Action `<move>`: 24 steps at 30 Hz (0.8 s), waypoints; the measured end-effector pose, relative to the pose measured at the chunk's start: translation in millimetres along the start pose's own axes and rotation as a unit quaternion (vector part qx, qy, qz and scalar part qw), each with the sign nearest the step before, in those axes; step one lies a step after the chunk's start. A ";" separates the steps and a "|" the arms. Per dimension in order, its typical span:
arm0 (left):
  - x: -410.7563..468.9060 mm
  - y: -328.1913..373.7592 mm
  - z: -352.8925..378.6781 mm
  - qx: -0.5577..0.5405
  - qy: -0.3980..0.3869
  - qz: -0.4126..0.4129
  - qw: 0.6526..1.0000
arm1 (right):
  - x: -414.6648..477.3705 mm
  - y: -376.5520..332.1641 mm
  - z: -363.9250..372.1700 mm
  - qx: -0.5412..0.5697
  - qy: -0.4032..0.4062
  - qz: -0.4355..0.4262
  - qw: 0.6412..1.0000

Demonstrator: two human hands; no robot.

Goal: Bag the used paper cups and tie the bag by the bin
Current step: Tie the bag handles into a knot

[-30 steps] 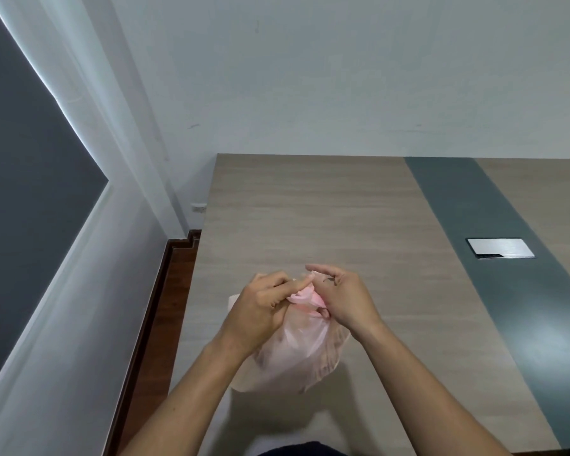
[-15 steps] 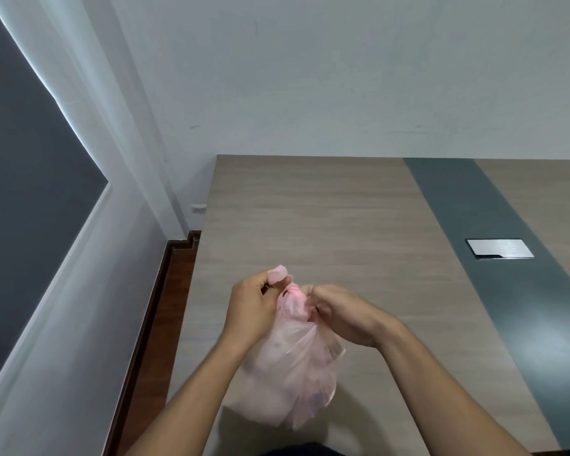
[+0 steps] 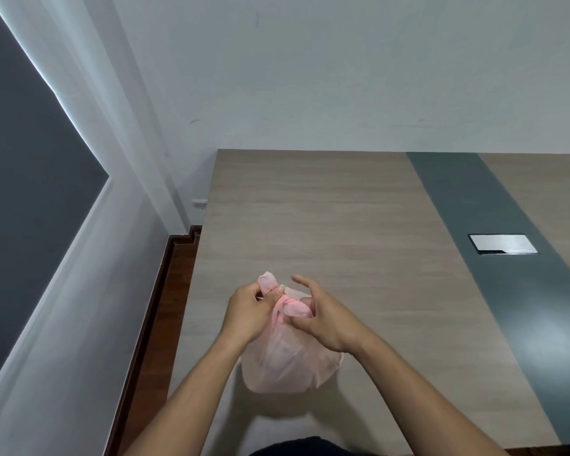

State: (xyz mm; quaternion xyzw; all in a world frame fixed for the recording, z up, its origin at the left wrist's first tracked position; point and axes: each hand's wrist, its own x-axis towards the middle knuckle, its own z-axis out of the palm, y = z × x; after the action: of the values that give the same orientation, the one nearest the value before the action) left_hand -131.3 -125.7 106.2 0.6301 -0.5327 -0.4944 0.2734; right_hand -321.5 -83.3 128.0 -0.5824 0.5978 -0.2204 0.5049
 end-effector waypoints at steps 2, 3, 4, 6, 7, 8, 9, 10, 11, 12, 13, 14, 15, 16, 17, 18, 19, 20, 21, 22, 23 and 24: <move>-1.6 -0.7 1.7 0.032 -0.025 -0.006 0.999 | 2.5 4.9 0.6 -0.016 0.040 -0.025 0.999; -1.5 -2.5 2.9 0.036 -0.038 -0.008 0.999 | 3.3 7.3 0.6 -0.022 0.050 -0.045 0.998; -0.9 -4.5 3.6 0.036 -0.048 -0.010 0.998 | 4.4 9.9 0.7 -0.021 0.050 -0.066 0.996; 0.8 -8.2 4.3 0.024 -0.060 -0.017 0.998 | 5.7 13.3 0.6 -0.017 0.046 -0.089 0.995; 2.5 -10.1 5.0 0.018 -0.059 -0.020 0.998 | 6.9 16.2 0.3 -0.024 0.057 -0.086 0.994; 3.8 -11.9 6.3 0.016 -0.053 -0.025 0.998 | 8.6 19.6 -0.2 -0.042 0.074 -0.077 0.993; 4.6 -13.0 8.1 0.017 -0.041 -0.029 0.999 | 10.5 23.5 -1.3 -0.069 0.091 -0.068 0.991; 5.2 -13.3 9.3 0.023 -0.024 -0.033 0.999 | 13.2 27.9 -2.3 -0.100 0.107 -0.061 0.987; 6.1 -14.3 11.2 0.028 -0.006 -0.034 0.999 | 15.7 32.6 -3.3 -0.126 0.119 -0.055 0.983; 6.8 -15.7 13.1 0.035 0.012 -0.038 0.999 | 18.2 37.5 -3.6 -0.145 0.131 -0.051 0.979; 8.4 -17.8 14.2 0.038 0.029 -0.040 0.998 | 20.1 41.5 -3.4 -0.156 0.147 -0.051 0.976; 9.6 -19.7 15.6 0.040 0.041 -0.046 0.997 | 21.0 46.5 -3.1 -0.165 0.167 -0.053 0.971; 10.7 -21.5 16.6 0.042 0.049 -0.051 0.997 | 21.5 51.9 -3.4 -0.178 0.191 -0.056 0.964; 12.8 -24.5 16.0 0.047 0.055 -0.060 0.996 | 21.6 57.4 -4.7 -0.196 0.211 -0.055 0.956; 12.8 -27.9 14.1 0.052 0.064 -0.070 0.994 | 20.9 63.1 -6.1 -0.212 0.221 -0.049 0.951; 13.4 -30.4 10.5 0.062 0.076 -0.079 0.992 | 19.8 67.6 -8.5 -0.221 0.225 -0.035 0.948; 14.0 -33.6 5.6 0.073 0.091 -0.086 0.989 | 17.7 71.4 -10.8 -0.227 0.221 -0.016 0.948; 14.4 -35.9 -0.2 0.088 0.104 -0.090 0.987 | 16.3 75.1 -13.3 -0.234 0.214 0.006 0.948; 15.7 -37.5 -5.0 0.098 0.113 -0.092 0.985 | 14.8 79.0 -15.9 -0.240 0.206 0.022 0.948; 16.1 -38.9 -9.4 0.106 0.118 -0.090 0.983 | 13.2 81.7 -16.8 -0.237 0.200 0.029 0.950; 16.0 -39.5 -11.8 0.103 0.123 -0.082 0.984 | 11.5 82.7 -16.7 -0.221 0.197 0.025 0.955; 14.4 -38.5 -12.2 0.092 0.125 -0.067 0.986 | 9.8 81.5 -16.2 -0.196 0.195 0.018 0.961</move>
State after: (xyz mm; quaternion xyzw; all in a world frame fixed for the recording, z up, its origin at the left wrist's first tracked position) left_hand -105.6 -130.6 72.3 0.7441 -0.4940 -0.3773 0.2449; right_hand -372.2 -79.2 61.5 -0.6048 0.7264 -0.1996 0.2583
